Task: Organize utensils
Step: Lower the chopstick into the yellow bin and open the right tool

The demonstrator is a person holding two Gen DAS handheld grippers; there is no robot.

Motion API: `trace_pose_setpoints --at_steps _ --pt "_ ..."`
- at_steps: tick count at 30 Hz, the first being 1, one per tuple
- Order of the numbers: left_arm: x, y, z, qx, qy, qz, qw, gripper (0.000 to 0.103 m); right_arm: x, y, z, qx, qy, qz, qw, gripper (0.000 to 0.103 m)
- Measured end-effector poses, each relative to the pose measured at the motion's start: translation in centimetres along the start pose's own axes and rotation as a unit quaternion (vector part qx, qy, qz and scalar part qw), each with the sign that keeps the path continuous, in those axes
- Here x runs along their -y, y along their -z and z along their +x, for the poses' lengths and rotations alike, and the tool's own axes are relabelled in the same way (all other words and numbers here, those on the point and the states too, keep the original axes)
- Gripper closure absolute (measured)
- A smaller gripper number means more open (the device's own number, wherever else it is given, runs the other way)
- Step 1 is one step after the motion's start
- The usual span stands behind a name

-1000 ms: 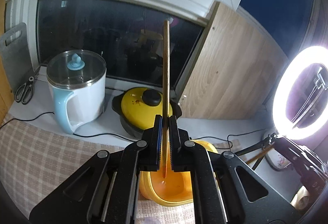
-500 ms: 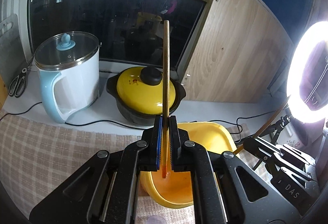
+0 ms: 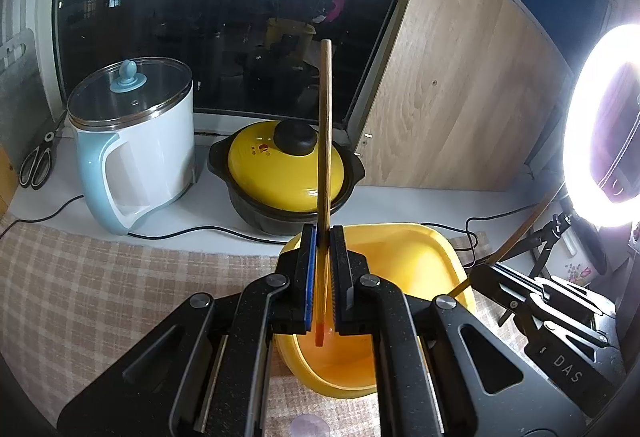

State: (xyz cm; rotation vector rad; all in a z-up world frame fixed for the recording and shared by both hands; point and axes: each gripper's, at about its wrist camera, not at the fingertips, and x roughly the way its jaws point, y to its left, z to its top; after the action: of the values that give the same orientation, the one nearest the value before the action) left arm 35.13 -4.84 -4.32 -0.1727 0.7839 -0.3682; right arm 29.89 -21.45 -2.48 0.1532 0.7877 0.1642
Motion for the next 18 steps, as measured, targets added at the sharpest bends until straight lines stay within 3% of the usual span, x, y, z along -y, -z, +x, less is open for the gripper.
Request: trace_pose_setpoints --at_steps 1,3,4,5,7,18 --pt "0.0 0.0 -0.2 0.002 0.0 0.0 1.0 0.099 0.0 0.0 -0.1 0.0 -0.003 0.001 1.0 0.096" --pt "0.1 0.0 -0.3 0.004 -0.007 0.005 1.0 0.099 0.1 0.0 -0.4 0.004 -0.002 0.001 1.0 0.081" --pt "0.1 0.0 -0.5 0.005 -0.011 0.008 0.9999 0.094 0.0 0.1 -0.6 0.007 -0.002 0.001 1.0 0.073" --pt "0.1 0.0 -0.6 0.006 -0.012 0.008 0.9999 0.079 0.1 0.1 -0.9 0.011 -0.001 0.001 1.0 0.073" --pt "0.0 0.0 -1.2 0.015 -0.014 0.006 0.9998 0.065 0.1 0.2 -1.5 0.015 -0.003 0.003 1.0 0.073" --pt "0.3 0.7 -4.0 0.034 -0.023 0.014 0.9991 0.065 -0.4 1.2 -4.3 0.035 -0.008 -0.009 0.999 0.059"
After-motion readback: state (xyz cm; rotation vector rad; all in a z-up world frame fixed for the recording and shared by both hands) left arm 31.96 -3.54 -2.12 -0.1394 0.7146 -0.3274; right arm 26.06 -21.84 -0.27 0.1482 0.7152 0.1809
